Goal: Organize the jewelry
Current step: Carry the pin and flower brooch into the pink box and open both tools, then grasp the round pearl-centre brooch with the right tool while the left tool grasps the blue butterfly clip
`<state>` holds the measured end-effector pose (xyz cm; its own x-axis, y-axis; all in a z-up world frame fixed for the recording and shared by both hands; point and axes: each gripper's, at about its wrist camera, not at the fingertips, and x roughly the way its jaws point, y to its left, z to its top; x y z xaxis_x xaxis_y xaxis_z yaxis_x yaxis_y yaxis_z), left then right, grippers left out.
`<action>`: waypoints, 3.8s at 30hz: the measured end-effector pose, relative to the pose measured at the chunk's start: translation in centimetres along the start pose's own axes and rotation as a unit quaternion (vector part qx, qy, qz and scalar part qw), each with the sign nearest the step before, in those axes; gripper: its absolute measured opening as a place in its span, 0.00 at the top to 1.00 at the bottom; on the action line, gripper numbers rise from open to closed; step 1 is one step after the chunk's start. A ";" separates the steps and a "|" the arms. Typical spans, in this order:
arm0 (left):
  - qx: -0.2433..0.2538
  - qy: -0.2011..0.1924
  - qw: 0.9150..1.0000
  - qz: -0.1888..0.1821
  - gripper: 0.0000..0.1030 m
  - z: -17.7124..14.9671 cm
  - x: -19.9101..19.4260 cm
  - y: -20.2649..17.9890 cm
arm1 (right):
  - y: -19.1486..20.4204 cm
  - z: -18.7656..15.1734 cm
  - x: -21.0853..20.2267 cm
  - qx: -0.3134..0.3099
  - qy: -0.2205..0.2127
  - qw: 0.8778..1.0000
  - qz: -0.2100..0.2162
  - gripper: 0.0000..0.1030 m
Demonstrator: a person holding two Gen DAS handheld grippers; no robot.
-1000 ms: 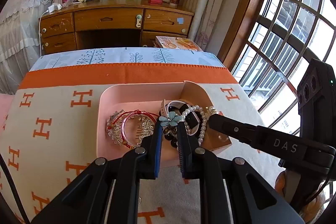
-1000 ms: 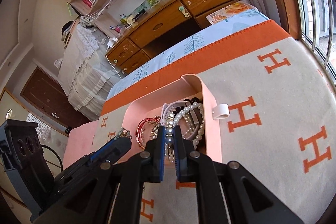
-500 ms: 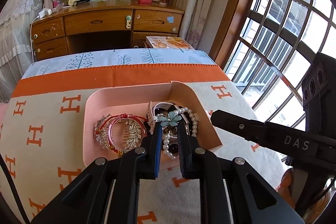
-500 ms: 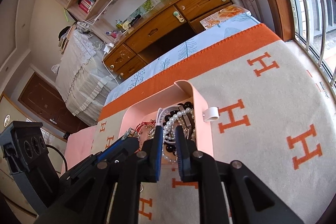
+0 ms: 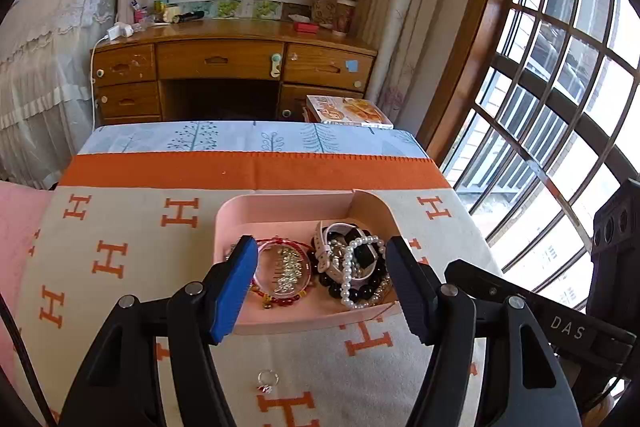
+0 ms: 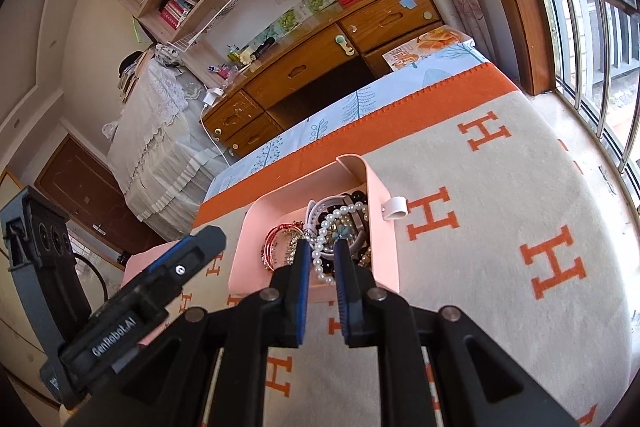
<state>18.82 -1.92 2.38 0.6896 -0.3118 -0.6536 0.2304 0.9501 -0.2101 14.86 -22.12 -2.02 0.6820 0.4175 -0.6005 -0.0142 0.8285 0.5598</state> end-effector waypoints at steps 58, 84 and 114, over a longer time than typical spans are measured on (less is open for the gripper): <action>-0.158 0.047 0.979 0.118 0.37 -19.1 -11.3 16.3 | 16.4 -21.7 6.0 -0.331 0.155 0.931 -0.009 0.78; -0.158 0.050 0.980 0.106 0.37 -19.0 -11.7 16.0 | 17.6 -22.0 7.3 -0.387 0.117 0.913 -0.056 0.81; -0.046 0.096 0.991 0.085 0.70 -13.2 -0.5 7.9 | 7.6 -13.8 3.9 -0.190 0.084 0.978 -0.033 0.81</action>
<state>11.23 5.81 -8.60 0.5678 -0.1495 -0.8095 0.0527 0.9880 -0.1455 7.38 -9.01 -7.96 0.5618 0.3866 -0.7314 -0.2662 0.9216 0.2826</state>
